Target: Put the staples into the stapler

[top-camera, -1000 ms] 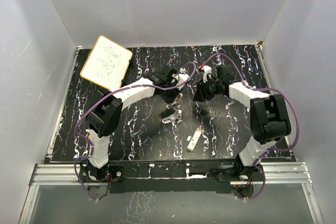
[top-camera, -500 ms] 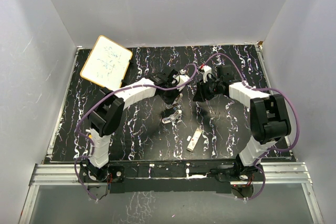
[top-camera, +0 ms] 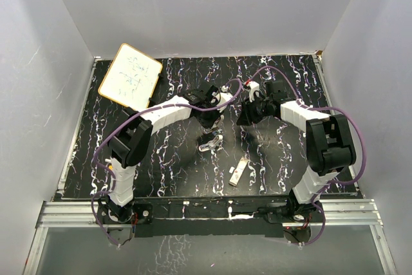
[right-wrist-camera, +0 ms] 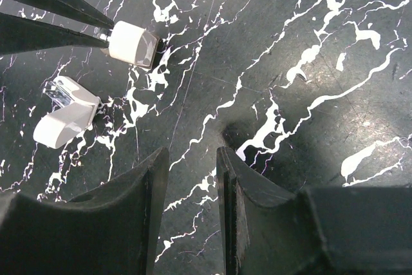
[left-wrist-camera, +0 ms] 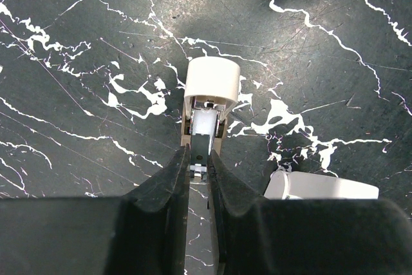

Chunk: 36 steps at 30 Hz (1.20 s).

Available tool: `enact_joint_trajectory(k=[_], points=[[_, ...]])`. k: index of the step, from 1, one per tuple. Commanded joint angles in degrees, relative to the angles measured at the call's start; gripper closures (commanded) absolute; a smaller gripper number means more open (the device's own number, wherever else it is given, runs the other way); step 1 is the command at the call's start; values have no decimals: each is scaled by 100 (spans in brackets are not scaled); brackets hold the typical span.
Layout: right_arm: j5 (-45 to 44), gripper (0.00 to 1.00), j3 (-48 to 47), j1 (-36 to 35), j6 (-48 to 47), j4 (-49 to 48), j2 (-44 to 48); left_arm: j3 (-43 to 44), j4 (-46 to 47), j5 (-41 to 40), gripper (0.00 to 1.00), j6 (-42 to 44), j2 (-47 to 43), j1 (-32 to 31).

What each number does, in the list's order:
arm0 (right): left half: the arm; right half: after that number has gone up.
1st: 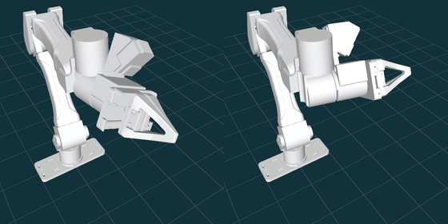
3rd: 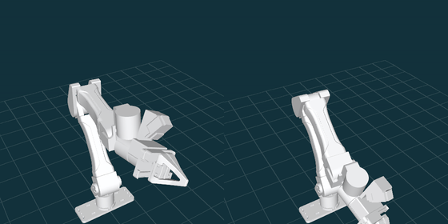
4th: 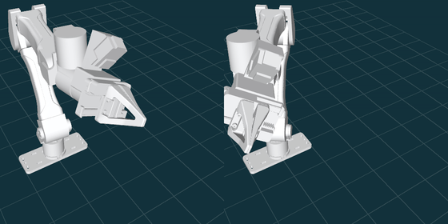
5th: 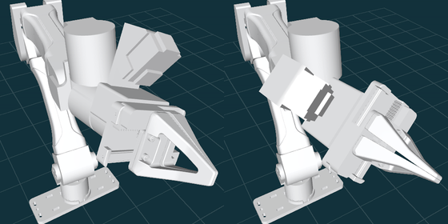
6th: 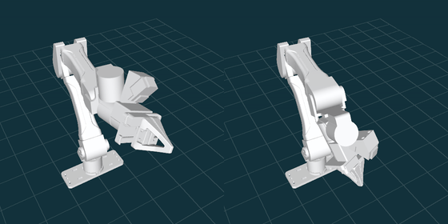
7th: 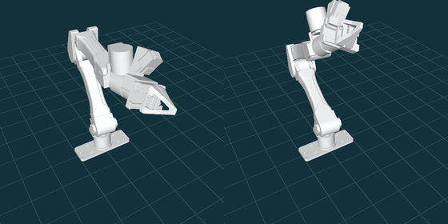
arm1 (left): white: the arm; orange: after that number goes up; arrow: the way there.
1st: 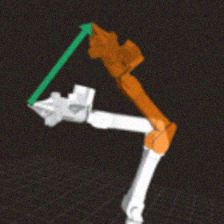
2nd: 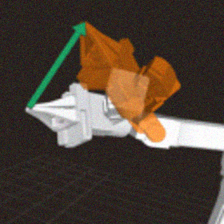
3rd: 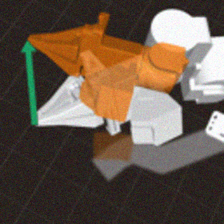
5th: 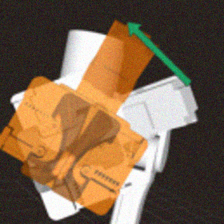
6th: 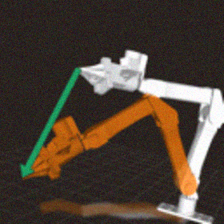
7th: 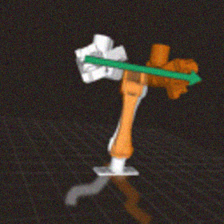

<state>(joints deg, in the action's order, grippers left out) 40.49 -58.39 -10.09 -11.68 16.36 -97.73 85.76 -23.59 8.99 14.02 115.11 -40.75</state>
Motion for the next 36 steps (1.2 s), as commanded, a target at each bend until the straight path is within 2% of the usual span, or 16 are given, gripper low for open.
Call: enact_joint_trajectory(k=[1,15,28,33,36], points=[[116,62,-98,34,-51,-89,-1,84,-232,76,100,76,34,-26],[143,61,-91,64,-59,-82,-5,233,-354,128,88,66,188,-24],[187,61,-110,71,-86,-38,-35,271,-354,86,69,13,97,-30],[282,61,-126,79,-261,32,22,299,-387,59,57,18,-117,-28],[461,59,-141,80,-784,295,198,274,-408,37,48,106,-360,-23]])
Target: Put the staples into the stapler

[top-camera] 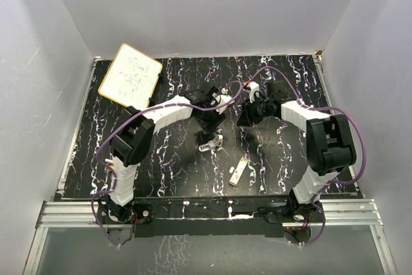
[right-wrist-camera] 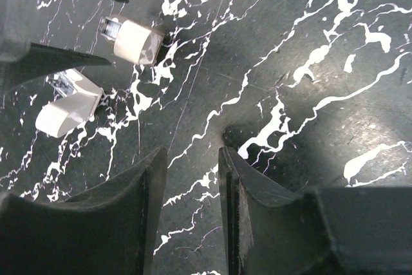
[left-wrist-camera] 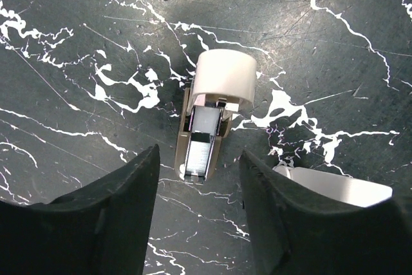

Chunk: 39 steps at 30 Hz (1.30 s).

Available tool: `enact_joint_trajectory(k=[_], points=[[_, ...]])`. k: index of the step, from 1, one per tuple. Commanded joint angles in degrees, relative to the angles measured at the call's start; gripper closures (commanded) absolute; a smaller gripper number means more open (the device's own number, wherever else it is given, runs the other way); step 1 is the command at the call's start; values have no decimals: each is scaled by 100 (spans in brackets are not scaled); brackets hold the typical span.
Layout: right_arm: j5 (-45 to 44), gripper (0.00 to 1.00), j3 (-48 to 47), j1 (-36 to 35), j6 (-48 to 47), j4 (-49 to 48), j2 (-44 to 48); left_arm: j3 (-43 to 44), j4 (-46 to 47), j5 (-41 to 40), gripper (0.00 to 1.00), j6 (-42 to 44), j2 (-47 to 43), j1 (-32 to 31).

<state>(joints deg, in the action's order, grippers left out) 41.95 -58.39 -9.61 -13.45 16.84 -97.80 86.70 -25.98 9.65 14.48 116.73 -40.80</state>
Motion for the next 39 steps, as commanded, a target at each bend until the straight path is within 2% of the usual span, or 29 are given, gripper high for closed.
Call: enact_joint_trajectory(k=[1,3,6,11,15,19,22,33,39], points=[[345,58,-138,34,-820,355,314,141,-148,-39,44,94,-631,-12],[334,55,-138,29,-1161,593,496,4,-85,-34,38,150,-909,33],[376,53,-119,20,-1680,1079,788,-182,-84,136,33,232,-1258,148],[579,47,121,-128,-2310,1684,1331,-618,-209,803,31,186,-1853,432],[410,42,361,-635,-2790,1927,1693,-934,-172,1375,31,-166,-2201,964],[-399,40,681,-1526,-2857,1512,2027,-869,-375,1610,31,-485,-2240,1556],[-720,40,849,-2099,-2699,1211,2004,-961,-355,1540,31,-562,-2401,1755],[-1984,38,1231,-3995,-2579,700,1652,-1502,-62,1177,30,-349,-3103,1939],[-2627,35,1302,-4487,-2580,596,1401,-1615,14,1193,29,-328,-3237,1986]])
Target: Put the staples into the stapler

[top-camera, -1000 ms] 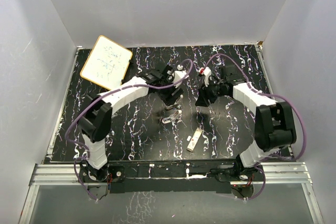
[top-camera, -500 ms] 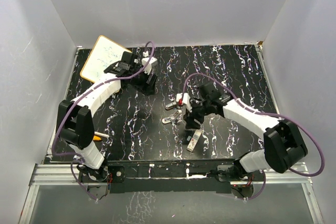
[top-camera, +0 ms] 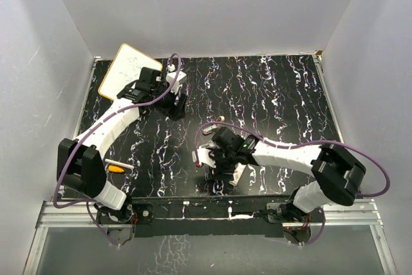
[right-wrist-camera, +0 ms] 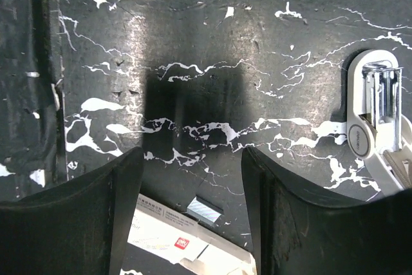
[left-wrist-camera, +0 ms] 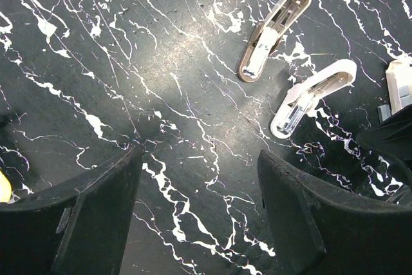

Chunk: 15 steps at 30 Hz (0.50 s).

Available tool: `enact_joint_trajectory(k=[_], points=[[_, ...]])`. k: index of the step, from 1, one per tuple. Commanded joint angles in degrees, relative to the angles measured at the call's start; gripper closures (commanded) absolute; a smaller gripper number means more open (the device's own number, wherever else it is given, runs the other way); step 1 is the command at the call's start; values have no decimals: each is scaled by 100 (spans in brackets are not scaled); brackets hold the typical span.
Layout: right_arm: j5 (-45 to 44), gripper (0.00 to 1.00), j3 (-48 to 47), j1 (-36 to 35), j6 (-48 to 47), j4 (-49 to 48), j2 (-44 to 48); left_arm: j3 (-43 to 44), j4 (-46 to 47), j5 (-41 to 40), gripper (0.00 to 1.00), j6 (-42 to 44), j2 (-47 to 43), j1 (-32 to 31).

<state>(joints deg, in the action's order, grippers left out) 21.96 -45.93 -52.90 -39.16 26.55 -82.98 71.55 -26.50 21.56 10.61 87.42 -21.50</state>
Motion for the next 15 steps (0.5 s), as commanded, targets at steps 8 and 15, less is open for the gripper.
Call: enact_joint_trajectory(k=[8,15], points=[[-1144,35,152,-186,-141,-270,26,-83,84,58,29,59,-307,75],[-1463,33,475,-188,-325,-126,334,-64,90,15,29,77,-306,81]])
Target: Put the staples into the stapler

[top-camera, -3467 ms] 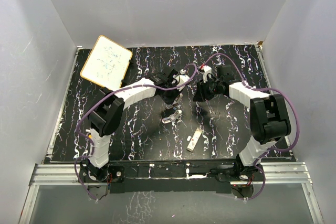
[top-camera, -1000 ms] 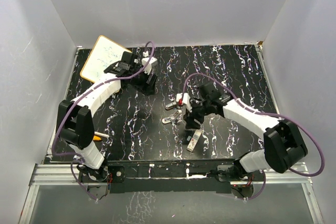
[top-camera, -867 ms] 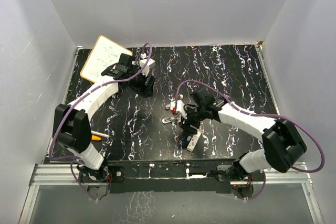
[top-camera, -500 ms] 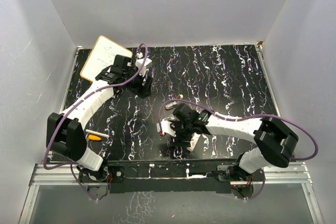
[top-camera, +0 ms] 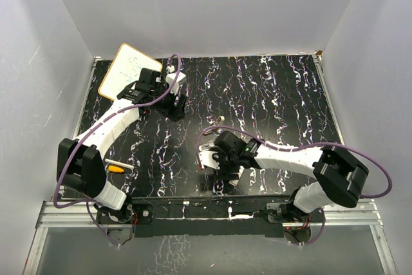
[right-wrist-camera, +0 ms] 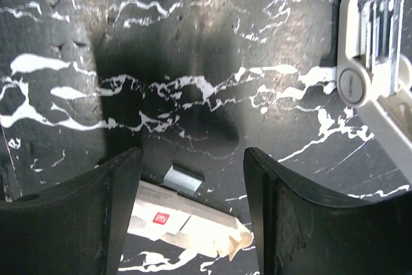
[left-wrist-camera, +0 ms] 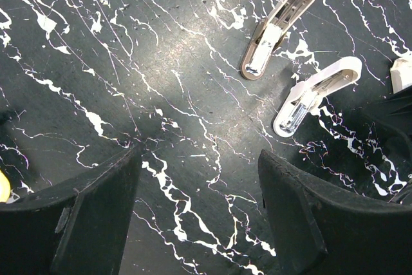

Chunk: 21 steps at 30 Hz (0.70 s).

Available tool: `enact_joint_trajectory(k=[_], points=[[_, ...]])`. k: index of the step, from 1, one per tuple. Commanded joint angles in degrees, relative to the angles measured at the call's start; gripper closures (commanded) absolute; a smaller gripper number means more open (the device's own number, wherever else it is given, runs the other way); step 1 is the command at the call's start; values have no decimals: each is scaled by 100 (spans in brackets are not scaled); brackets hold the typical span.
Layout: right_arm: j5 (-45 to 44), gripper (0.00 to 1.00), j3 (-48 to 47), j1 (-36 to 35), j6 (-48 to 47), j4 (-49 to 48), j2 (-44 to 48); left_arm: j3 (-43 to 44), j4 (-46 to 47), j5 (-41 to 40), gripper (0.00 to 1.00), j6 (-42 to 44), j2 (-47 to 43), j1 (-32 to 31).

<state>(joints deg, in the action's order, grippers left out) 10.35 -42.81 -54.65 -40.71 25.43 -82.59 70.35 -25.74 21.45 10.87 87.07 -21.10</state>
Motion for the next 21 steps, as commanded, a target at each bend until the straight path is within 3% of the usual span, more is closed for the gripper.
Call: enact_joint_trajectory(k=[1,11,21], points=[[-331,33,193,-10,-174,7,324,58,16,26,28,48,-263,41],[-779,29,611,-10,-198,71,864,93,-14,65,28,41,-234,50],[-460,28,497,179,-88,65,748,89,-19,87,28,61,-231,52]])
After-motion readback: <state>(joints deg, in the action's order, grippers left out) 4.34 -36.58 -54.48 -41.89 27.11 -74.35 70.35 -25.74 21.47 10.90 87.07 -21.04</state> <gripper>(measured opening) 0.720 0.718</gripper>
